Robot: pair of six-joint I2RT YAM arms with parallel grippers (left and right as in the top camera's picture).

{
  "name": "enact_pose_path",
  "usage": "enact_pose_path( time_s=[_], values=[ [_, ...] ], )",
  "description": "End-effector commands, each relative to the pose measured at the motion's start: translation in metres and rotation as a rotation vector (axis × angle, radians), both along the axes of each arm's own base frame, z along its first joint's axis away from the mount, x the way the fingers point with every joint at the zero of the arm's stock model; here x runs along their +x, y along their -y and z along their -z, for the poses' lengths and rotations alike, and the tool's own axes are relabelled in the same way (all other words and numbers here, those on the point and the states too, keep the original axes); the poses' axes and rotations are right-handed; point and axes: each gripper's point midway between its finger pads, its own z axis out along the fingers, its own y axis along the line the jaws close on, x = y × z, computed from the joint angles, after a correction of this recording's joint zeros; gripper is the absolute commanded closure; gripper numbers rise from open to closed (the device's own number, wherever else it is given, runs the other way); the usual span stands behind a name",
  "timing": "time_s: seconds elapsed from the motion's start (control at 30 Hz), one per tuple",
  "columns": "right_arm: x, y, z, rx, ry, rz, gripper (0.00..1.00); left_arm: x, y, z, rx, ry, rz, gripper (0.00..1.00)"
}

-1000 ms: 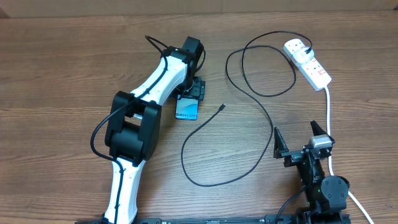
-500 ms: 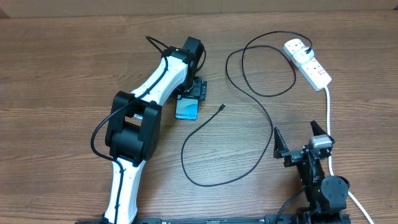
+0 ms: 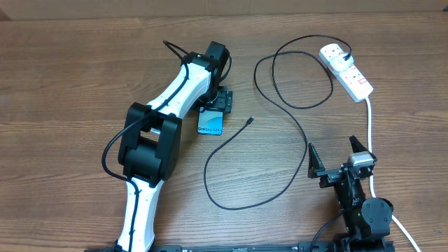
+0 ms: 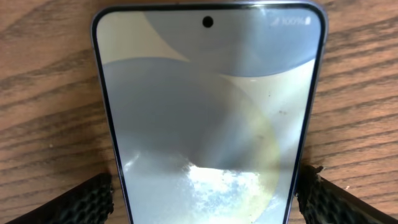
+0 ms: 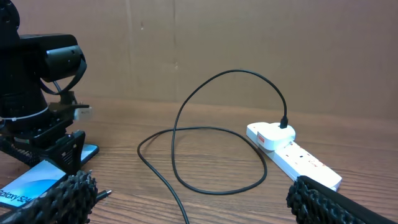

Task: Plug charger to phone and switch on socket
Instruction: 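Align and close the left gripper on the phone's sides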

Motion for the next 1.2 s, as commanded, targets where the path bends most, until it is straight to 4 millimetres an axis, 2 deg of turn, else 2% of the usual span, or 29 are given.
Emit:
enact_pose_path(
  time_s=[0.0, 0.2, 0.3, 0.63, 1.17],
  values=[
    [0.0002, 0.0004, 0.0019, -0.005, 0.003, 0.004, 0.0, -0.0184, -0.0026, 0.0188, -0.004, -0.081, -0.023, 0.11],
    [0.0002, 0.0003, 0.0019, -0.005, 0.003, 0.004, 0.0, -0.0188, -0.0016, 0.0189, -0.004, -0.08, -0.02, 0.11],
    [0.0002, 0.0003, 0.0019, -0.005, 0.003, 0.004, 0.0, -0.0193, -0.0008, 0.0189, -0.003, -0.081, -0.018, 0.15],
    [0.0002, 0.0004, 0.0019, -0.005, 0.003, 0.004, 0.0, -0.019, -0.0012, 0.0189, -0.001, -0.079, -0.019, 0.19],
    [0.0002, 0.0003, 0.0019, -0.005, 0.003, 0.004, 0.0, -0.0187, -0.0018, 0.0189, 0.003, -0.078, -0.03, 0.23]
  ],
)
